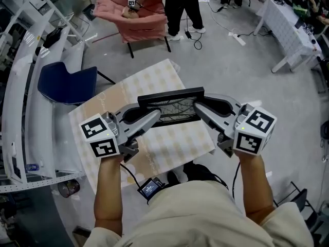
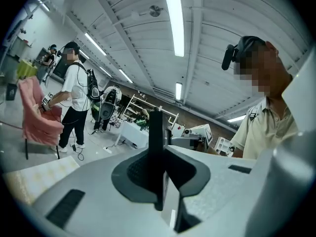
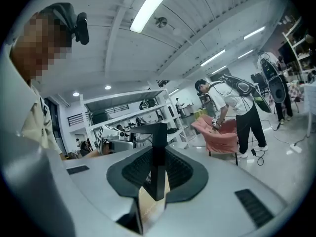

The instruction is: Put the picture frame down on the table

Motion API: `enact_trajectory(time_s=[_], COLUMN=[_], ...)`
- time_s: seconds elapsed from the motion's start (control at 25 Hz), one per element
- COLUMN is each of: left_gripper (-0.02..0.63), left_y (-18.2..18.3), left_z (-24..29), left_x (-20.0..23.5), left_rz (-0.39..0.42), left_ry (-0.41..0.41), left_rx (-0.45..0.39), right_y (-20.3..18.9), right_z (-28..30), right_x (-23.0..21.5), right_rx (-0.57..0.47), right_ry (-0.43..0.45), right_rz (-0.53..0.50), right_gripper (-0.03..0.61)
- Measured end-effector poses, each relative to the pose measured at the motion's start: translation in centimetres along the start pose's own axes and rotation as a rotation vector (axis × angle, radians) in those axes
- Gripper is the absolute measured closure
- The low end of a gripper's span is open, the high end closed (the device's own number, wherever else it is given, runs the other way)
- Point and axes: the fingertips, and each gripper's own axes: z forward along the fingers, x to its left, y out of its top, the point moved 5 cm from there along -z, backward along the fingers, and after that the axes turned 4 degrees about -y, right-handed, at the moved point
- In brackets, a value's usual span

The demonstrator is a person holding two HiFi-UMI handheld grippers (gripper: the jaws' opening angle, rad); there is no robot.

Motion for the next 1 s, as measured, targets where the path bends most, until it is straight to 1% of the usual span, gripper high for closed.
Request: enact_trajectory(time_s=[0.16,0.36,0.56,1.0], left_gripper=[0.568,0.566,0.563,0.546], left_y=[-0.5,-1.7,-3.3,-7.8], left_z=[0.2,0.2,0.4,0.3], left_x=[3.0,6.2,9.3,15.2], left_rz=[-0.015,-0.055,-0.107,-0.204], left_ry=[0.051,0.086,0.118,0.202], left_rx=[0.019,0.026,0.025,0.035], right_y=[-0.8,-2.2,-4.0,-8.7], right_z=[2.5,5.1,7.4,12.0], right_x=[-2.6,-4.9,-7.4,-11.8], right_rx=[0.041,0.078,0.115,0.226], right_ry=[0.014,0.028,0.044,0.059], right_rz=[0.034,0.073,0.120,0.184], right_gripper=[0.508,0.508,0.508,0.508])
